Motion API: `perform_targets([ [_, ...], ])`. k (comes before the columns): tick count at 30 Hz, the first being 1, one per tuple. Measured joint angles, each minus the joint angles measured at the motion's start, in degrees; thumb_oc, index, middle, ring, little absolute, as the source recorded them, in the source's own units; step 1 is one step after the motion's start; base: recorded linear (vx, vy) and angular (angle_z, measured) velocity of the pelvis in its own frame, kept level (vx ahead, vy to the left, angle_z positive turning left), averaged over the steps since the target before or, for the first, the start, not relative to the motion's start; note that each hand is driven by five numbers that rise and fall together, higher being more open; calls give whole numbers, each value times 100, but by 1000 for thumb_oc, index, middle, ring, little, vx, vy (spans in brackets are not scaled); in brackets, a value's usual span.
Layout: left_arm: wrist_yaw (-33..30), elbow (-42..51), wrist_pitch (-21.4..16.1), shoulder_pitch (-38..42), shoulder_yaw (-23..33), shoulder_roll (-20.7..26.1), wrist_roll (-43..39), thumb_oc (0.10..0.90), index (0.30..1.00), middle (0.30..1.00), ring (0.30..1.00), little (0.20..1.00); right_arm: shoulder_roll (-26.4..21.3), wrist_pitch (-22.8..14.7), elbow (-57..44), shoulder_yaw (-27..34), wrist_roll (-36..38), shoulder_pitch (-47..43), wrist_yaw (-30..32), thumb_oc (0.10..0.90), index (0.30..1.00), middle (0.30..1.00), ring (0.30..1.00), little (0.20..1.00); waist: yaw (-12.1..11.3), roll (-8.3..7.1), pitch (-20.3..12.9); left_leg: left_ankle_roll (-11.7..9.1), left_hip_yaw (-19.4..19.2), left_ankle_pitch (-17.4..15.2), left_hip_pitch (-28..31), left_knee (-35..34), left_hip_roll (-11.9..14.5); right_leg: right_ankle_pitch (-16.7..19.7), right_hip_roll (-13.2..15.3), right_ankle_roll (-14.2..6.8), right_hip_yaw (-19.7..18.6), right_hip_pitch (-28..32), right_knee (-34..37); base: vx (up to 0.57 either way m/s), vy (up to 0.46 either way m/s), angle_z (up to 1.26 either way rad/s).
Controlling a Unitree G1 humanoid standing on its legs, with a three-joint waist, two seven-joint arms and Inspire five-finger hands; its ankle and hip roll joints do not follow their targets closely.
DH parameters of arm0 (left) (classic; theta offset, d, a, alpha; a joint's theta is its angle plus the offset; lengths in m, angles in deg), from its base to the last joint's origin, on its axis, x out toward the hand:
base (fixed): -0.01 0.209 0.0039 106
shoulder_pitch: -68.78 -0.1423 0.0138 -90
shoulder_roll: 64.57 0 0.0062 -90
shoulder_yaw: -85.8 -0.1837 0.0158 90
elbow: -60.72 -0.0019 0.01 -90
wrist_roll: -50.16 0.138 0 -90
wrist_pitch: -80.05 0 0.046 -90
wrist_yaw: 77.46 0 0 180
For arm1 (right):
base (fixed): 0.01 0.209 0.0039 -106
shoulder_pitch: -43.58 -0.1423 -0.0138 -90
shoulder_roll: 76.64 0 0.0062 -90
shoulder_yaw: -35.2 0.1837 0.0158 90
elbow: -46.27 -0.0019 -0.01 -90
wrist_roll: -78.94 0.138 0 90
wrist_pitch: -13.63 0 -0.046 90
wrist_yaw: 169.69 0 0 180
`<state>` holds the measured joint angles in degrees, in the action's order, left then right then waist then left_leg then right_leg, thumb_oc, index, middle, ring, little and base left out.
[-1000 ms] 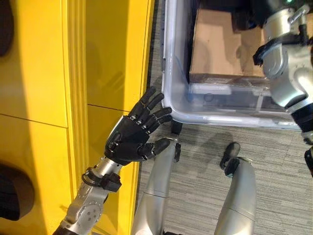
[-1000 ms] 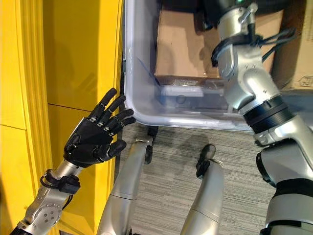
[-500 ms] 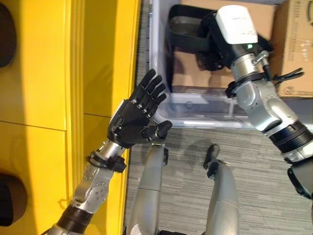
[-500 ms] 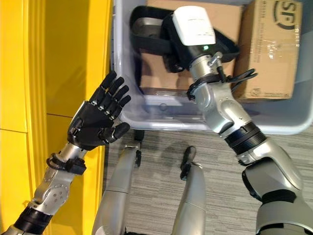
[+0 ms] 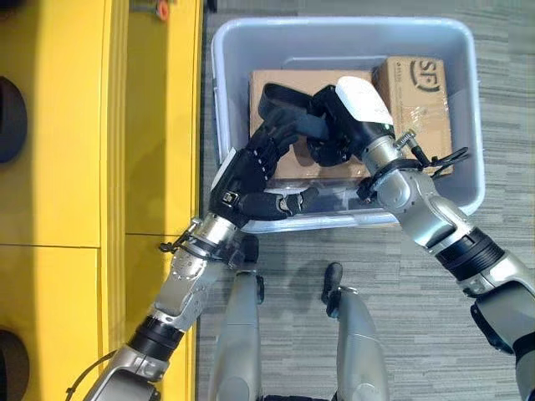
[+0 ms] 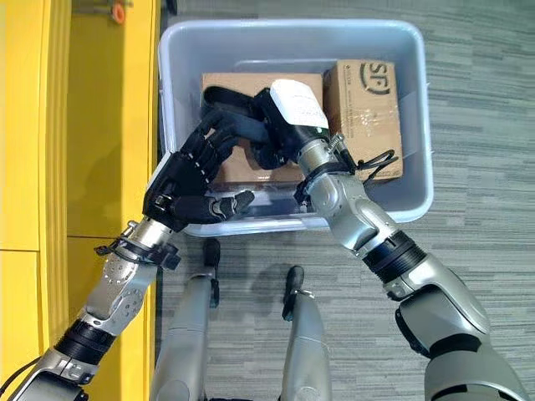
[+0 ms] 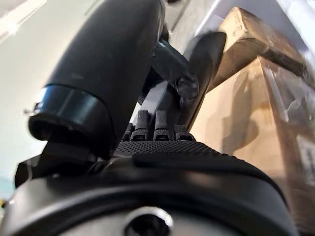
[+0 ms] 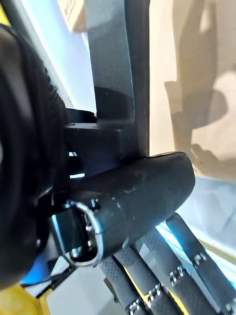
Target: Move parts from the plastic box to the shelf.
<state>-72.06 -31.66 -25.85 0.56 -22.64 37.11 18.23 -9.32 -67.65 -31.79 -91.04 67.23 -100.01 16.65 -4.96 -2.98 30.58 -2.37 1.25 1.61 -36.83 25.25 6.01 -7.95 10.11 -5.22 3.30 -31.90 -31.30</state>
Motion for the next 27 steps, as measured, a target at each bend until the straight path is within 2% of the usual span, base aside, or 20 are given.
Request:
perform_targets([
  [2, -119, -89, 54, 44, -1, 56, 338, 900, 1000, 1000, 1000, 1000, -143, -108, -30, 18, 67, 96, -303, 400, 300, 300, 300, 300, 40, -35, -4, 41, -73, 74, 399, -300, 10, 107, -9, -22, 3, 364, 276, 51, 0, -9],
  [3, -257, -102, 179, 88, -6, 78, 672, 900, 1000, 1000, 1000, 1000, -298, -152, -83, 17, 114, 151, -552, 400, 300, 300, 300, 300, 62, -41, -5, 33, -99, 151, 695, -560, 33, 185, -34, 21, 0, 641, 552, 104, -3, -13],
  [4, -284, -112, 261, 103, -7, 98, 809, 900, 1000, 1000, 1000, 1000, -389, -155, -115, 16, 131, 206, -667, 400, 300, 300, 300, 300, 71, -43, -7, 31, -122, 184, 907, -694, 42, 273, -46, -25, 1, 853, 724, 128, 22, -15],
  [6, -222, 128, 294, -146, 106, 450, 1100, 900, 1000, 1000, 1000, 1000, -724, -186, -551, 181, 195, 497, -966, 400, 300, 300, 300, 300, 30, -51, -21, 5, -180, 301, 1407, -1167, 43, 405, -36, -45, 62, 1327, 1178, 106, 39, -14],
  [7, -103, 686, 127, -803, 536, 955, 1221, 900, 1000, 1000, 1000, 1000, -1110, -305, -955, 350, 291, 832, -1152, 400, 300, 300, 300, 300, 23, -38, -34, 11, -254, 412, 1731, -1506, 58, 566, -22, -82, 146, 1643, 1515, 71, 27, -11],
  [9, -49, 951, 13, -1332, 1055, 1268, 1207, 900, 1000, 1000, 1000, 1000, -1414, -363, -1108, 499, 352, 1086, -1268, 400, 300, 300, 300, 300, 4, 40, -63, 13, -243, 414, 1889, -1610, 49, 594, -15, -91, 214, 1863, 1696, 146, 41, 4],
  [10, 65, 1161, -51, -1853, 1883, 1602, 1204, 900, 1000, 1000, 1000, 1000, -1661, -367, -1149, 912, 409, 1529, -1491, 400, 300, 300, 300, 300, -115, 88, -79, -16, -242, 444, 2125, -1788, 31, 617, -1, -117, 269, 2103, 1868, 216, 26, 12],
  [11, 159, 1207, -53, -2074, 2433, 1832, 1216, 900, 1000, 1000, 1000, 1000, -1779, -359, -1116, 1176, 451, 1809, -1666, 400, 300, 300, 300, 300, -204, 114, -89, -3, -241, 434, 2293, -1900, 9, 620, 12, -122, 303, 2285, 1995, 178, 9, 13],
  [14, 111, 1199, -79, -2172, 3324, 1922, 1382, 900, 1000, 1000, 1000, 1000, -2035, -320, -1090, 1600, 529, 2168, -2129, 400, 300, 300, 300, 300, -289, 231, -163, -22, -199, 453, 2451, -1988, -55, 640, 71, -156, 418, 2566, 2223, 115, -22, 16],
  [16, 178, 1212, -236, -2239, 3890, 2369, 1772, 900, 1000, 1000, 1000, 1000, -2280, -348, -1085, 1789, 735, 2167, -2683, 400, 300, 300, 300, 300, -363, 276, -182, -22, -203, 452, 2656, -2093, -115, 656, 120, -183, 511, 2806, 2354, 165, -24, 12],
  [18, 406, 1136, -369, -2360, 4130, 2990, 2187, 900, 1000, 1000, 1000, 1000, -2554, -366, -1147, 1823, 918, 2198, -3226, 400, 300, 300, 300, 300, -446, 274, -205, -24, -234, 449, 3012, -2249, -127, 660, 133, -189, 562, 3115, 2482, 136, -16, -1],
  [19, 399, 1111, -594, -2427, 4214, 3133, 2342, 900, 1000, 1000, 1000, 1000, -2701, -447, -1192, 1890, 1033, 2276, -3444, 400, 300, 300, 300, 300, -449, 264, -474, -54, -231, 384, 2999, -2281, -140, 648, 161, -204, 623, 3166, 2590, 141, -7, 0],
  [21, 496, 1096, -852, -2457, 4226, 3534, 2334, 900, 1000, 1000, 1000, 1000, -3137, -488, -1458, 1898, 1234, 2191, -3761, 400, 300, 300, 300, 300, -435, 284, -601, -48, -245, 371, 3024, -2291, -148, 680, 149, -255, 677, 3260, 2719, 100, -10, 3],
  [25, 1124, 1075, -959, -2397, 3979, 3667, 2336, 900, 1000, 1000, 1000, 1000, -3295, -471, -1888, 1898, 1659, 1645, -4216, 400, 300, 300, 300, 300, -282, 192, -688, -55, -266, 376, 3212, -2374, -99, 704, 91, -252, 664, 3440, 2847, 53, -17, -4],
  [27, 1496, 1108, -1091, -2041, 3723, 3678, 2323, 900, 1000, 1000, 1000, 1000, -3360, -373, -2327, 1888, 1960, 1411, -4469, 400, 300, 300, 300, 300, -186, 185, -750, -68, -275, 385, 3234, -2401, -70, 745, 54, -233, 650, 3462, 2904, 45, -11, -8],
])
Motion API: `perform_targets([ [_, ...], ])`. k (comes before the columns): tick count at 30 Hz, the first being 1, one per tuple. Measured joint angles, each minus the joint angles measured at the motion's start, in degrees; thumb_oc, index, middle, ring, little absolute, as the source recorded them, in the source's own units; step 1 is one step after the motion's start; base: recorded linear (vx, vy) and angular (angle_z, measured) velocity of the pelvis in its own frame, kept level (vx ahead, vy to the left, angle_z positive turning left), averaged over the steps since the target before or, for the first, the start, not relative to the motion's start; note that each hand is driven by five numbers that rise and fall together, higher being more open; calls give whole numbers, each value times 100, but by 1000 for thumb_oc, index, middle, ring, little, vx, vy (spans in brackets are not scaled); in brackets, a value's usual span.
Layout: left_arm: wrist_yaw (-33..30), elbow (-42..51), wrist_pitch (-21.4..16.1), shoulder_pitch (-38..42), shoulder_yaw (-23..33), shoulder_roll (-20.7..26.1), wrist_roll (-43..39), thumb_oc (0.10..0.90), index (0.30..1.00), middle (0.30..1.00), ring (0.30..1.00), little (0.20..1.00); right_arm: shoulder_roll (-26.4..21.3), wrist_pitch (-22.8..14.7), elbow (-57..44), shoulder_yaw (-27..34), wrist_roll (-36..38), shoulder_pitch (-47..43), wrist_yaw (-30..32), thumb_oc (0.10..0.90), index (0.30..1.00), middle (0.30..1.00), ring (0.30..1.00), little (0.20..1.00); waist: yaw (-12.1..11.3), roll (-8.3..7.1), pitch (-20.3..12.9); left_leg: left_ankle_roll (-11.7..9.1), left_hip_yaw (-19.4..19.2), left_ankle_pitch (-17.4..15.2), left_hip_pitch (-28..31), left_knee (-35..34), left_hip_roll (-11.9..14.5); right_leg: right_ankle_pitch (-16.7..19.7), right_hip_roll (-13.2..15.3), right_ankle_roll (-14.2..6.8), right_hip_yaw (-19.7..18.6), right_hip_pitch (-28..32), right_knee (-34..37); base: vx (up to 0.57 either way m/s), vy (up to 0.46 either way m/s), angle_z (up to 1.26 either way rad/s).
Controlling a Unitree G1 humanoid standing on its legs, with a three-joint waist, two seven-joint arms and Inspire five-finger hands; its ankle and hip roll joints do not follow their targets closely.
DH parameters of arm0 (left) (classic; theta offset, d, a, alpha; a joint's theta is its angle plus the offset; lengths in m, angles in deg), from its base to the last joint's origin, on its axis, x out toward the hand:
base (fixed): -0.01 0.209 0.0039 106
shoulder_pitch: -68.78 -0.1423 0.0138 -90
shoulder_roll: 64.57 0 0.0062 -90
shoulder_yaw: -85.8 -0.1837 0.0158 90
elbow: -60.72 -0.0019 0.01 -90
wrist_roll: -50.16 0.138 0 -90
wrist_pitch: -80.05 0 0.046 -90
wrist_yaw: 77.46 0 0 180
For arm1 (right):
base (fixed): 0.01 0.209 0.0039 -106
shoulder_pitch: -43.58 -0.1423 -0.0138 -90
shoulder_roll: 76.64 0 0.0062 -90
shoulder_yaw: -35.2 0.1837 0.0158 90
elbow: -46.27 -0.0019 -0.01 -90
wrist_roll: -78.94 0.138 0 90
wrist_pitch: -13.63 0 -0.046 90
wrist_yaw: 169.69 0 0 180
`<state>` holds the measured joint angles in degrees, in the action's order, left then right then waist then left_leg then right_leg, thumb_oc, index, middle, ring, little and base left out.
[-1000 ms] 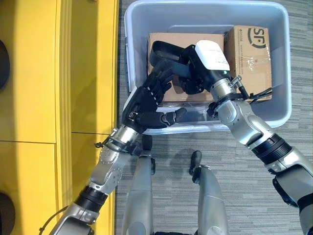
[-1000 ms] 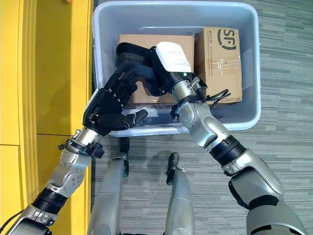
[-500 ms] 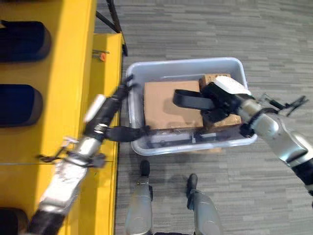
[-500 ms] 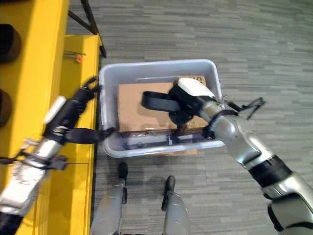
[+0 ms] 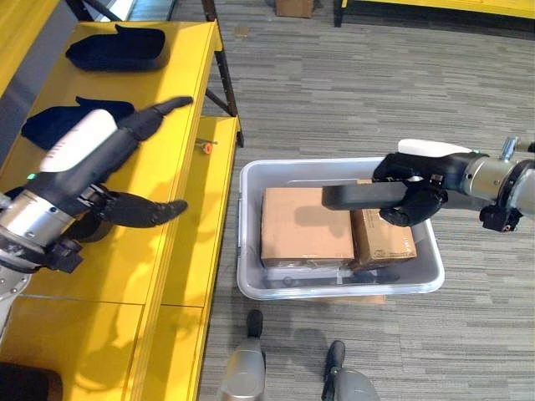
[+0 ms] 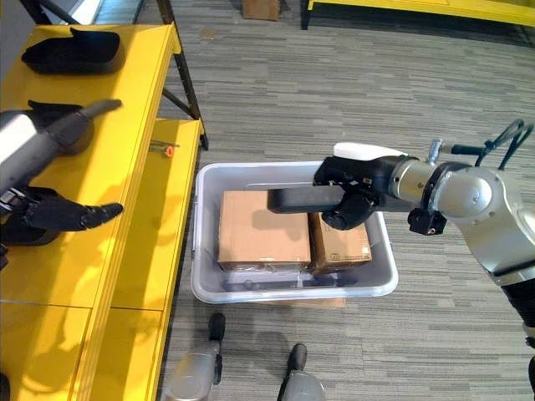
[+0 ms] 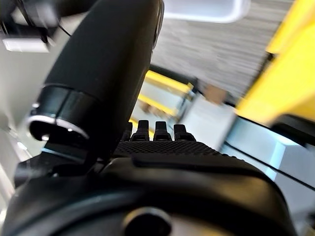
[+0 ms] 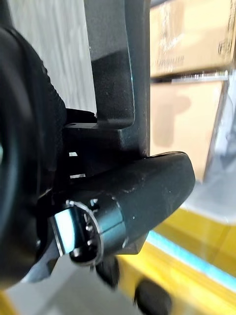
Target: Move parts from the plastic box to the shelf.
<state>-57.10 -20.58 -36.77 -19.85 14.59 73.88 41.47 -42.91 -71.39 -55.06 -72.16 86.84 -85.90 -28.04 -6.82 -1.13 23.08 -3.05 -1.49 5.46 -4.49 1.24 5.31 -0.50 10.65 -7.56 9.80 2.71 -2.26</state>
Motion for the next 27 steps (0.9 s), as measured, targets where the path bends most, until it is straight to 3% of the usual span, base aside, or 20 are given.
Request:
perform_targets([
  [2, 150, 31, -44, 276, -205, -3, -4, 900, 1000, 1000, 1000, 1000, 32, 16, -183, -68, 166, -143, -101, 400, 300, 300, 300, 300, 38, -1, 0, -9, -18, 6, 71, -37, 16, 6, -13, 7, -22, 38, 4, 41, -14, -11],
  [4, 510, 106, -48, 1094, -947, -4, -228, 900, 1000, 1000, 1000, 1000, 226, 110, -641, -582, 238, -643, -183, 400, 300, 300, 300, 300, 78, -34, -33, -17, -126, 11, 304, -118, 43, 13, -29, 10, -125, 178, 30, 55, -50, -21],
  [5, 666, 165, -33, 1497, -1389, -6, -434, 900, 1000, 1000, 1000, 1000, 437, 98, -803, -705, 304, -680, -206, 400, 300, 300, 300, 300, 151, -85, -195, -32, -137, 18, 322, -166, 58, 15, -44, 12, -137, 183, 57, 43, -67, -11],
  [8, 891, 458, 72, 1794, -1769, -23, -690, 900, 1000, 1000, 1000, 1000, 715, 139, -1029, -936, 405, -677, -242, 400, 300, 300, 300, 300, 315, -211, -504, -48, -162, 29, 364, -222, 74, 44, -71, 23, -173, 207, 139, -5, -93, -7],
  [11, 838, 493, 548, 2049, -2338, -597, -903, 900, 1000, 1000, 1000, 1000, 1114, 268, -518, -1320, 335, -632, -232, 400, 300, 300, 300, 300, 419, -225, -820, -62, -165, 32, 398, -233, 86, 46, -95, 26, -184, 244, 157, -39, -170, -3],
  [14, 404, 458, 1031, 1940, -2486, -1283, -900, 900, 1000, 1000, 1000, 1000, 1460, 296, -179, -1385, 242, -342, -206, 400, 300, 300, 300, 300, 430, -218, -824, -100, -143, 56, 446, -231, 152, 60, -186, 50, -181, 296, 153, -52, -214, -1],
  [17, -7, 314, 1172, 1627, -2547, -2031, -904, 900, 1000, 1000, 1000, 1000, 1839, 547, -169, -1583, 111, -237, -46, 400, 300, 300, 300, 300, 429, -217, -824, -137, -110, 68, 452, -187, 206, 46, -262, 98, -176, 298, 94, -34, -306, 0],
  [20, -277, 285, 1222, 1208, -2543, -2422, -891, 900, 1000, 1000, 1000, 1000, 2161, 781, -156, -1665, 74, -148, 49, 400, 300, 300, 300, 300, 361, -212, -821, -204, 30, 38, 451, -61, 282, -73, -350, 185, -125, 336, -104, -1, -304, 20],
  [22, -295, 267, 1262, 795, -2360, -2499, -883, 900, 1000, 1000, 1000, 1000, 2522, 1012, 91, -1778, -115, -135, 208, 400, 300, 300, 300, 300, 164, -161, -808, -305, 302, 76, 411, 33, 397, -285, -500, 308, 124, 369, -427, -69, -340, 60],
  [24, -195, 232, 1266, 540, -2064, -2682, -861, 900, 1000, 1000, 1000, 1000, 2533, 1198, 129, -1734, -156, -68, 386, 400, 300, 300, 300, 300, 112, -109, -786, -247, 467, 64, 346, -21, 456, -417, -506, 363, 342, 371, -593, -89, -105, 65],
  [27, -76, 189, 1275, 379, -1916, -2649, -858, 900, 1000, 1000, 1000, 1000, 2523, 1350, 151, -1522, -418, 118, 403, 400, 300, 300, 300, 300, -1, -73, -766, 154, -129, -102, 185, -51, 689, -627, -482, 515, 810, 361, -850, -104, -69, 77],
])
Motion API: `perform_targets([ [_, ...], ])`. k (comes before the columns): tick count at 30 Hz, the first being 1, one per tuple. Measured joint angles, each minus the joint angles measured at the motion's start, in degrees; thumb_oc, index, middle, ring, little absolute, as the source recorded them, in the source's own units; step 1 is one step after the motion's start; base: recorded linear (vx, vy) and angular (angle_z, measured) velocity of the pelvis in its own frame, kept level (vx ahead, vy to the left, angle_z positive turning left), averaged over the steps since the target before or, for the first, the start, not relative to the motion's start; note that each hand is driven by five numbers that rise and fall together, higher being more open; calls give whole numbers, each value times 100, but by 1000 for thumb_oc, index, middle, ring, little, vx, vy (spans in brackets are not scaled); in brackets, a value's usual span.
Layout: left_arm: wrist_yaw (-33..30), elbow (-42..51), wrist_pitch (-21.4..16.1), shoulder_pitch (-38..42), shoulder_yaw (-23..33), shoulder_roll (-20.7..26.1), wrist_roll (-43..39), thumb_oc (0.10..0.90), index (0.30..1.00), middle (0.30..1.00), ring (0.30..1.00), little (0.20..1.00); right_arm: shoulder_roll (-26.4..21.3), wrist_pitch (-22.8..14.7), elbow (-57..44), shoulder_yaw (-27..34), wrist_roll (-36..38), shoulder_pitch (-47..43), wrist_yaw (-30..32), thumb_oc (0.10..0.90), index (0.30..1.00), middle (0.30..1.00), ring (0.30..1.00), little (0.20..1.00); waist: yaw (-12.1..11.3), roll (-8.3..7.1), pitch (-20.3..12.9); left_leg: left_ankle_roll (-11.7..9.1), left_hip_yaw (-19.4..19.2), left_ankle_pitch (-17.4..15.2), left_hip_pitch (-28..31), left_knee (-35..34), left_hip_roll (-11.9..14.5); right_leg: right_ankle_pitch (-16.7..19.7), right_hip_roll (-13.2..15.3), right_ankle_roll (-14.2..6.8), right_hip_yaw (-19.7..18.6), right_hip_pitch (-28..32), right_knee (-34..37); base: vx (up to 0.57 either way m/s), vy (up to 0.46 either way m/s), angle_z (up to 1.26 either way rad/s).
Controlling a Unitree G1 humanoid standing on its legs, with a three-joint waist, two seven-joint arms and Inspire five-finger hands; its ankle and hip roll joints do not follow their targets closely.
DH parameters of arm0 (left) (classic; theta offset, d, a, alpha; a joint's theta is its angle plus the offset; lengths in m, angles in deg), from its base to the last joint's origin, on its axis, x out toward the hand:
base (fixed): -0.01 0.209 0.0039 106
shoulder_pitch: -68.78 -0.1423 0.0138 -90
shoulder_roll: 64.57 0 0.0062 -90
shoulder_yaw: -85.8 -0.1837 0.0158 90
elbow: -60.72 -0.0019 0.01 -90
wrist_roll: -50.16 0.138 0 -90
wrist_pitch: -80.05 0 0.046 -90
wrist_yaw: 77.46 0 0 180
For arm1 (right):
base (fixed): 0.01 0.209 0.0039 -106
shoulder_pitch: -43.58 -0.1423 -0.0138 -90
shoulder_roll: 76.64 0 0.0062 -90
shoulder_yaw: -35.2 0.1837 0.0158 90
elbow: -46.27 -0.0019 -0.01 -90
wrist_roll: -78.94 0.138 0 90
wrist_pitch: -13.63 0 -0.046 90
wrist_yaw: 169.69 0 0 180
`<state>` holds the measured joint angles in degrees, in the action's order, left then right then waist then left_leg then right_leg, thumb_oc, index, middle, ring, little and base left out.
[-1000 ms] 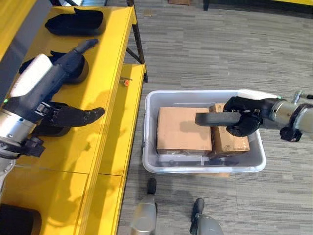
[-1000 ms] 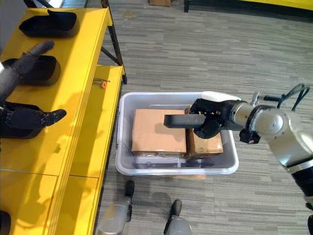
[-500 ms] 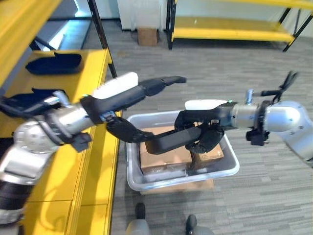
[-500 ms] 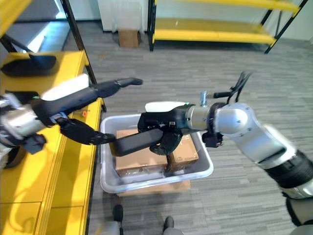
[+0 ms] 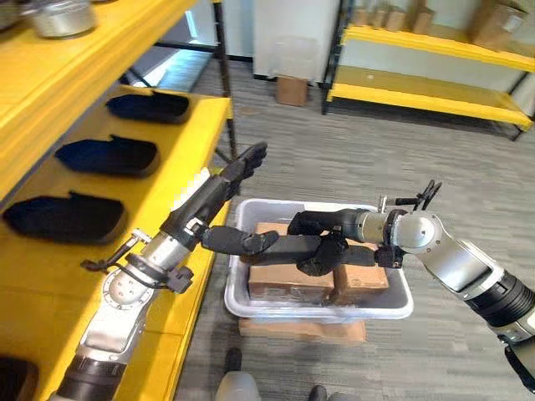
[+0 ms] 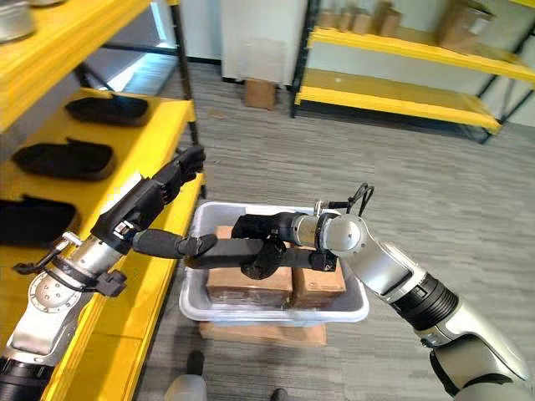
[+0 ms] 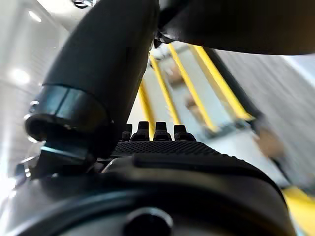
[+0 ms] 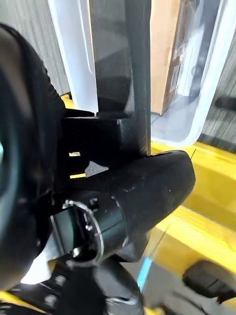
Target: Move parts from the plastic box to the shelf.
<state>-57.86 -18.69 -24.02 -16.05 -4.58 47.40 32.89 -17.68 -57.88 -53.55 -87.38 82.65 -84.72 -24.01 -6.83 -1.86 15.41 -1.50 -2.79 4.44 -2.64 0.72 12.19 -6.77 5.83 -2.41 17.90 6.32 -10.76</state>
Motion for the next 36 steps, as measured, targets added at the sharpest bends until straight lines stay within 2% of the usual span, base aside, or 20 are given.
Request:
perform_targets([
  [2, 117, 16, -20, -83, 52, 47, 0, 900, 1000, 1000, 1000, 1000, 4, -44, 229, 133, -80, 75, 2, 400, 300, 300, 300, 300, -62, 33, 13, 142, -107, -94, -74, -77, -13, -145, 96, 66, 204, -39, -192, -93, -2, 75],
  [7, 644, 60, -118, -398, 94, 178, 201, 900, 1000, 1000, 1000, 1000, -85, 50, 384, 341, -442, 404, 44, 400, 300, 300, 300, 300, -124, 106, 5, 199, -420, -159, -230, -44, -49, -389, 369, 28, 556, -186, -618, -84, 81, 39],
  [9, 860, 57, -128, -401, 70, 188, 242, 900, 1000, 1000, 1000, 1000, -141, 150, 385, 401, -454, 494, 31, 400, 300, 300, 300, 300, -59, 111, 1, 335, -658, -272, -426, 420, -93, -474, 564, -14, 639, -178, -695, -101, 147, 25],
  [10, 908, 62, -129, -401, 40, 191, 241, 900, 1000, 1000, 1000, 1000, -169, 228, 384, 402, -452, 506, 30, 400, 300, 300, 300, 300, -9, 149, -20, 377, -654, -230, -542, 794, -181, -545, 630, -115, 635, -152, -785, -117, 246, 18],
  [11, 973, 75, -133, -400, 1, 198, 241, 900, 1000, 1000, 1000, 1000, -246, 264, 378, 426, -446, 554, 12, 400, 300, 300, 300, 300, 37, 283, -109, 144, -592, 178, -623, 963, -240, -612, 625, -239, 615, -115, -864, -76, 244, 29],
  [12, 989, 105, -135, -357, -9, 214, 240, 900, 1000, 1000, 1000, 1000, -248, 283, 381, 546, -469, 688, 33, 400, 300, 300, 300, 300, 146, 237, -166, -22, -584, 225, -616, 897, -385, -647, 688, -276, 559, -92, -820, -9, 194, 41],
  [15, 1007, 140, -138, -325, 13, 215, 244, 900, 1000, 1000, 1000, 1000, -264, 417, 409, 684, -489, 694, 28, 400, 300, 300, 300, 300, 248, 251, -176, 131, -540, 407, -490, 299, -702, -551, 716, -293, 274, -59, -543, -10, 227, 41],
  [16, 1021, 141, -138, -321, 13, 217, 246, 900, 1000, 1000, 1000, 1000, -258, 434, 409, 684, -483, 694, 24, 400, 300, 300, 300, 300, 246, 251, -177, 182, -566, 433, -427, 192, -748, -474, 735, -385, 285, -4, -455, -16, 247, 18],
  [19, 1115, 141, -150, -325, 10, 367, 424, 900, 1000, 1000, 1000, 1000, -98, 474, 396, 689, -473, 713, 4, 400, 300, 300, 300, 300, 204, 157, -229, 285, -635, 529, -170, -232, -948, -180, 814, -593, 327, 344, 102, -36, 236, 15],
  [23, 1143, 156, -284, -293, 11, 723, 662, 900, 1000, 1000, 1000, 1000, -94, 492, 324, 715, -304, 708, -66, 400, 300, 300, 300, 300, 214, 24, -327, 295, -543, 663, -78, -509, -1077, -4, 838, -593, 320, 435, 280, -22, 108, 17],
  [25, 1225, 144, -282, -210, -4, 760, 678, 900, 1000, 1000, 1000, 1000, -113, 594, 324, 743, -247, 710, -102, 400, 300, 300, 300, 300, 341, 59, -321, 431, -232, 637, -35, -526, -1037, -53, 825, -537, 157, 243, -294, 31, 53, 46],
  [26, 1237, 153, -291, -138, -24, 842, 678, 900, 1000, 1000, 1000, 1000, -126, 659, 300, 765, -187, 714, -150, 400, 300, 300, 300, 300, 431, 81, -321, 464, -90, 611, -15, -527, -966, -359, 692, -518, -262, 183, -146, 24, 32, 54],
  [27, 1237, 140, -298, -34, -58, 847, 675, 900, 1000, 1000, 1000, 1000, -209, 727, 187, 834, -109, 754, -167, 400, 300, 300, 300, 300, 469, 108, -315, 448, 52, 633, -54, -528, -932, -382, 444, -440, -742, 176, 178, 5, 14, 110],
  [28, 1240, 150, -353, 189, -169, 873, 640, 900, 1000, 1000, 1000, 1000, -487, 796, -194, 1010, 3, 909, -171, 400, 300, 300, 300, 300, 666, 130, -331, 443, 429, 688, -244, -537, -942, -295, -21, -255, -1354, 216, 894, 0, -16, 117],
  [29, 1247, 162, -383, 292, -223, 881, 632, 900, 1000, 1000, 1000, 1000, -614, 807, -351, 1083, 49, 957, -194, 400, 300, 300, 300, 300, 757, 119, -334, 421, 437, 655, -321, -551, -949, -35, -192, -98, -1556, 226, 1200, 1, -21, 148],
  [30, 1246, 204, -391, 342, -283, 919, 632, 900, 1000, 1000, 1000, 1000, -665, 800, -416, 1194, 87, 1015, -239, 400, 300, 300, 300, 300, 850, 48, -364, 345, 263, 529, -374, -555, -945, 266, -187, -57, -1556, 319, 1354, 0, -32, 86],
  [32, 1230, 209, -415, 309, -559, 918, 650, 900, 1000, 1000, 1000, 1000, -643, 687, -302, 1234, 101, 1030, -289, 400, 300, 300, 300, 300, 726, -26, -371, 366, -180, 361, -284, -82, -895, 311, 42, -119, -1448, 333, 1326, 3, -22, 32],
  [33, 1231, 212, -425, 309, -693, 916, 667, 900, 1000, 1000, 1000, 1000, -664, 618, -302, 1233, 102, 1022, -295, 400, 300, 300, 300, 300, 757, 44, -413, 79, -252, 217, -161, -149, -819, 322, 26, -183, -1409, 335, 1313, 9, -7, 16],
  [35, 1230, 194, -432, 306, -795, 905, 695, 900, 1000, 1000, 1000, 1000, -661, 485, -292, 1156, 100, 998, -271, 400, 300, 300, 300, 300, 822, 42, -412, 66, -334, 497, -54, -430, -847, 342, 9, -276, -1397, 322, 1277, 3, -1, 6],
  [36, 1222, 109, -377, 321, -858, 906, 696, 900, 1000, 1000, 1000, 1000, -641, 435, -283, 999, 99, 990, -274, 400, 300, 300, 300, 300, 821, -52, -416, 66, -363, 536, 23, -518, -873, 353, 39, -297, -1371, 349, 1294, 4, -3, -11],
])
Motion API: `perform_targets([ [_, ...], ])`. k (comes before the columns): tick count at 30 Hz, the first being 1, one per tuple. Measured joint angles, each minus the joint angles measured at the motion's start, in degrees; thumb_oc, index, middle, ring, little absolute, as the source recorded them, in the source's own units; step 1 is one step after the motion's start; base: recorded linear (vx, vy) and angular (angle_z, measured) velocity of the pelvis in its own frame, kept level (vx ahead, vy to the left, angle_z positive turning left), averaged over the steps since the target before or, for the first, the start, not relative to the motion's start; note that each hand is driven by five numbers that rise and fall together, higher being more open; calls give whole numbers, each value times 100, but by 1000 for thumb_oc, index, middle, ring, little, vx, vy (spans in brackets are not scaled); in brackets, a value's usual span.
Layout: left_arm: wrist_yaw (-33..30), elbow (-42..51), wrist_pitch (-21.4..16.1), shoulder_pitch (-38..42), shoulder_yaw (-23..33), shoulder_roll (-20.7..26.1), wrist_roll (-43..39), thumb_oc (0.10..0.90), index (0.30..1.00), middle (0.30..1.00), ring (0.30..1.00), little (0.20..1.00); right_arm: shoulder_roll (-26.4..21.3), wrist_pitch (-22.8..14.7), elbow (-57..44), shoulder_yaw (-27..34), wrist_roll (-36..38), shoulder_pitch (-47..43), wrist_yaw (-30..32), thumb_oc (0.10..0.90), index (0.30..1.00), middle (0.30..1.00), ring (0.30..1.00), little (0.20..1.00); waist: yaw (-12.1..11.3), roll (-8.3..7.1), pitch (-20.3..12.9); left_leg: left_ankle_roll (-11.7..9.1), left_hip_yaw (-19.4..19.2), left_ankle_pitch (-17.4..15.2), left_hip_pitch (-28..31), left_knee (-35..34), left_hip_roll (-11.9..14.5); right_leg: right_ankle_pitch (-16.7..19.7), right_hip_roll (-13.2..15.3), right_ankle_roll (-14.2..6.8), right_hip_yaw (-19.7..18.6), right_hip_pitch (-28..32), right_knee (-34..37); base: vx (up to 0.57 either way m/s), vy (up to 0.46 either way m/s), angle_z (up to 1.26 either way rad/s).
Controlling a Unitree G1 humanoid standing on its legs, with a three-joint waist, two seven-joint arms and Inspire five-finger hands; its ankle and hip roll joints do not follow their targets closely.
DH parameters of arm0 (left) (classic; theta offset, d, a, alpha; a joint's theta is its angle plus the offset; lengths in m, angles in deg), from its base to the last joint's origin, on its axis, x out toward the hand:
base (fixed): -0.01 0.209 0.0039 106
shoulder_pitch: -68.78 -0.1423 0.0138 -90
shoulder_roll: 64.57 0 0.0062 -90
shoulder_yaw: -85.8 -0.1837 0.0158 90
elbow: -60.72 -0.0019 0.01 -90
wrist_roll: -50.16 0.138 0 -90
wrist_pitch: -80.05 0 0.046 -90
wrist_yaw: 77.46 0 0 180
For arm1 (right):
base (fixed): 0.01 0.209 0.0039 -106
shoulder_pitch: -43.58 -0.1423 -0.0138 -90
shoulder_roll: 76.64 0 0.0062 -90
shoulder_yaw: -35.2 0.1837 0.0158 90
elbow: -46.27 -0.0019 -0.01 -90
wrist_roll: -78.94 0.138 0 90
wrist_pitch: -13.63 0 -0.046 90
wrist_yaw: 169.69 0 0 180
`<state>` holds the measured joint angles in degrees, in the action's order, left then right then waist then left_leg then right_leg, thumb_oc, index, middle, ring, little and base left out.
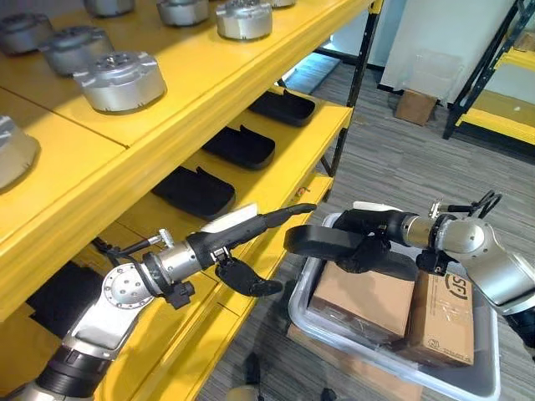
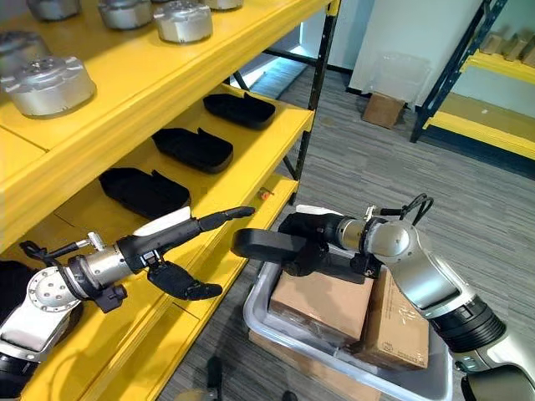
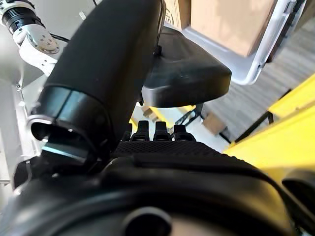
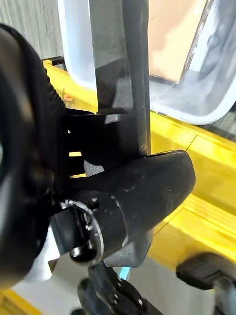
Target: Move parts from the plastic box to the shelf.
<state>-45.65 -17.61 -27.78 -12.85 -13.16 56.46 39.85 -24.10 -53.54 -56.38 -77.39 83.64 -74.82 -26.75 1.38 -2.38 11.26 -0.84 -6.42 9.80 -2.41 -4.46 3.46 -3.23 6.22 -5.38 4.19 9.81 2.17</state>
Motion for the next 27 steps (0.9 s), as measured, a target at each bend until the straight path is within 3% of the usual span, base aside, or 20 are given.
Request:
perform_targets([
  [3, -91, -193, 53, 0, -23, -1, 3, 900, 1000, 1000, 1000, 1000, 173, -87, 173, -140, -20, -139, 3, 400, 300, 300, 300, 300, 4, -64, 4, 10, -21, -13, 73, -2, -39, 15, 44, -28, 77, 103, 104, 5, -1, 1],
  [11, -240, -364, 254, -31, -284, -119, -1, 900, 1000, 1000, 1000, 1000, 416, -657, 183, -141, -488, -165, 26, 400, 300, 300, 300, 300, 17, -63, 4, -13, -78, -51, 175, -7, -36, 89, 53, -60, 47, 247, 267, 13, 7, -3],
  [17, -362, -416, 343, -35, -503, -313, 20, 900, 1000, 1000, 1000, 1000, 469, -672, 192, -156, -702, -164, 20, 400, 300, 300, 300, 300, 33, -62, 4, -6, -155, -51, 201, -6, -44, 121, 79, -76, -44, 231, 268, 14, 6, -8],
  [27, -631, -463, 661, -35, -685, -557, 189, 900, 1000, 1000, 1000, 1000, 622, -1048, 224, -357, -828, -164, 23, 400, 300, 300, 300, 300, 68, -61, 3, -3, -202, -52, 258, -6, -44, 122, 90, -79, -78, 266, 269, 3, 0, -1],
])
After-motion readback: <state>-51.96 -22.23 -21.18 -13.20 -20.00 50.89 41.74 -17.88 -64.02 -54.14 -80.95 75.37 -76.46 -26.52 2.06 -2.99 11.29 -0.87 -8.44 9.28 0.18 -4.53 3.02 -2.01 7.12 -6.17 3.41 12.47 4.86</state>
